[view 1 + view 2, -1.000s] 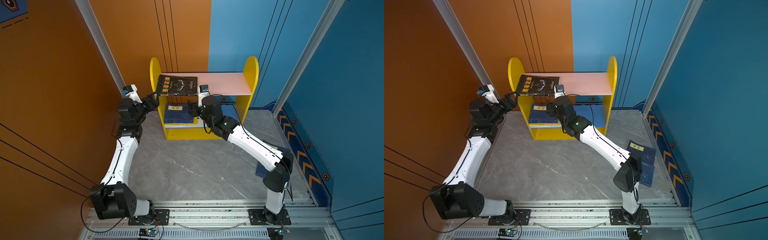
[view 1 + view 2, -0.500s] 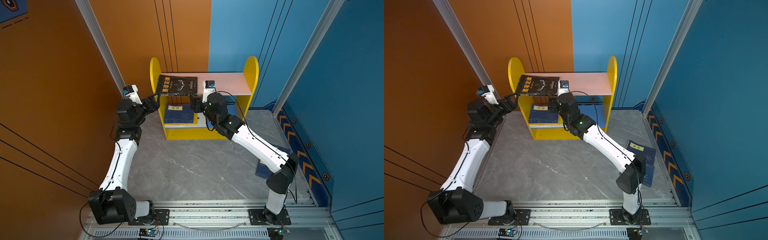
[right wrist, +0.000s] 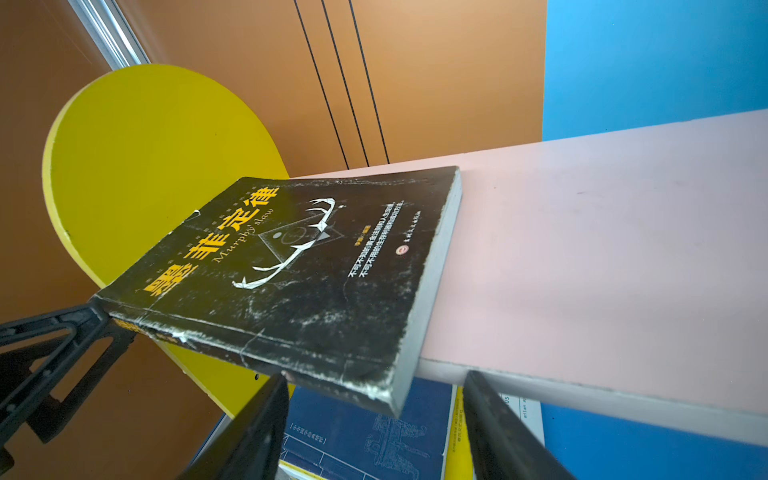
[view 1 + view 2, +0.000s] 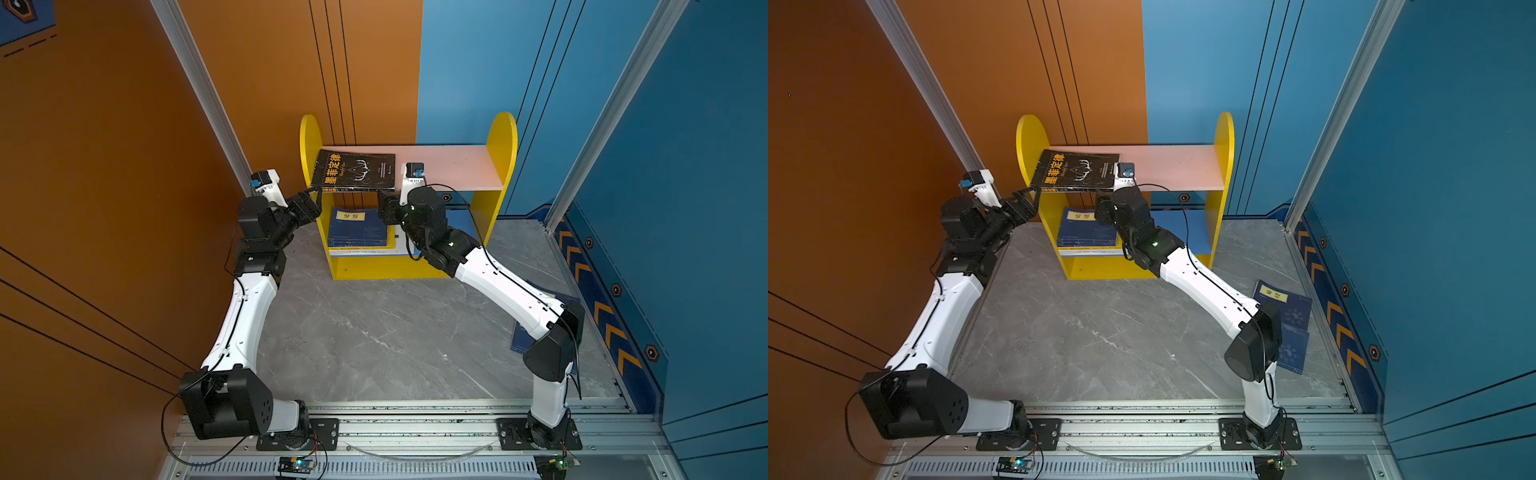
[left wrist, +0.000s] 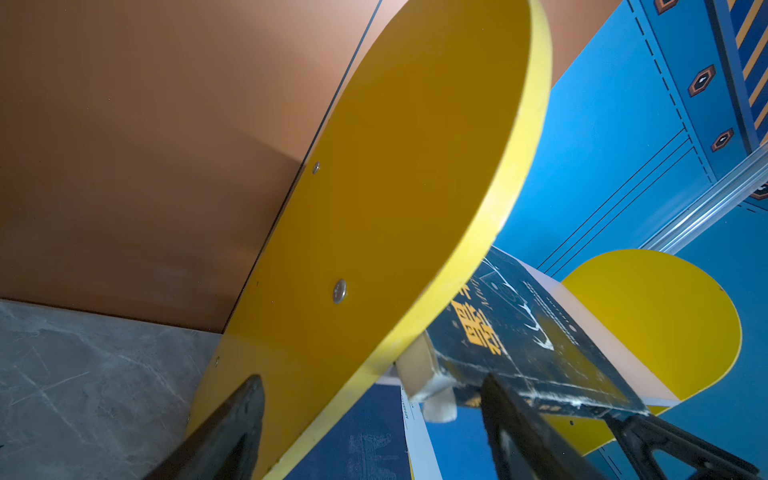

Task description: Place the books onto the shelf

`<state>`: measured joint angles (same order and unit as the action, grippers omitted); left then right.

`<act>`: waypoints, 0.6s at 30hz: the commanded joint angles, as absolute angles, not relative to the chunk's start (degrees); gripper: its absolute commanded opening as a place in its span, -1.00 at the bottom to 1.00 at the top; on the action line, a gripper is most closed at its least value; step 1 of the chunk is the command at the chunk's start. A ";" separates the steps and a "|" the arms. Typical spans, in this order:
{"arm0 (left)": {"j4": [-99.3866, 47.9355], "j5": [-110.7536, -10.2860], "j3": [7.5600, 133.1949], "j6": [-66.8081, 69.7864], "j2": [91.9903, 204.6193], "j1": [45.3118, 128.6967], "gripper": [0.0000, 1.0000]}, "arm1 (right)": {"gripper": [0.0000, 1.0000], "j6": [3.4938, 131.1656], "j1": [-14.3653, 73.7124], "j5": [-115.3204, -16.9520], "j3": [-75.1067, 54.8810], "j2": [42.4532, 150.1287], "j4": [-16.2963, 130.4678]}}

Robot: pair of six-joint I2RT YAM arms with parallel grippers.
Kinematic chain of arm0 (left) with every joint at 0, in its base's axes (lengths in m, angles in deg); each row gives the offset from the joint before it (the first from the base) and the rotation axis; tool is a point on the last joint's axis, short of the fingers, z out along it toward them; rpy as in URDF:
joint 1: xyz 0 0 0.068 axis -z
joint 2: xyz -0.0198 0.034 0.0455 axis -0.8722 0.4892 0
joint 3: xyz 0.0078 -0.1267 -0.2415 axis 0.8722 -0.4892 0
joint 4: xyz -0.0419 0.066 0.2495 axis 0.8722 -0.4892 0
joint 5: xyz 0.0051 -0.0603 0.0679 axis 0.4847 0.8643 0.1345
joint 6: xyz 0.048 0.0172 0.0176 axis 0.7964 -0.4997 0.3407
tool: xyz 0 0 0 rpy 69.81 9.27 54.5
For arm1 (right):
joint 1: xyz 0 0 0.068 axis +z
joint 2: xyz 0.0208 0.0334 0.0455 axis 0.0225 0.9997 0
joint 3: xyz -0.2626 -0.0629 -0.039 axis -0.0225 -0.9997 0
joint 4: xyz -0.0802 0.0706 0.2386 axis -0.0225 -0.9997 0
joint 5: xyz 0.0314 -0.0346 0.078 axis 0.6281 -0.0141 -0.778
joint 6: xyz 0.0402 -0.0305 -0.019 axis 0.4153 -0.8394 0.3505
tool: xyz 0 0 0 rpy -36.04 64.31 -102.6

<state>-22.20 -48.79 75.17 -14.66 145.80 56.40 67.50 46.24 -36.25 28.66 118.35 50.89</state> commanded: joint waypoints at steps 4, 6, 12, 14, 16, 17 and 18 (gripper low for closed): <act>-21.99 -49.83 76.75 -14.43 147.06 56.93 0.63 | 0.33 68.74 45.15 -34.13 30.39 119.24 52.47; -22.15 -49.95 76.78 -14.42 147.11 56.98 0.61 | 0.27 69.12 45.06 -33.98 31.51 120.03 52.15; -22.68 -50.84 76.71 -14.34 146.76 57.12 0.59 | 0.13 70.05 44.99 -33.50 33.88 122.32 52.11; -22.74 -51.12 76.60 -14.28 146.47 57.16 0.59 | 0.08 70.35 45.05 -33.42 34.48 122.91 52.10; -22.91 -51.48 76.45 -14.25 146.32 57.11 0.60 | 0.04 70.46 45.01 -33.23 34.71 123.34 52.06; -23.02 -51.48 76.42 -14.25 146.26 57.11 0.59 | 0.02 70.46 45.02 -32.99 34.82 123.48 52.04; -23.01 -51.50 76.38 -14.16 146.14 57.11 0.59 | 0.00 70.46 44.99 -32.73 34.74 123.54 52.02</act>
<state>-22.46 -50.27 75.24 -14.68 146.61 56.66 69.44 45.63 -34.94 33.73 121.76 52.49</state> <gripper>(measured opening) 0.796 0.508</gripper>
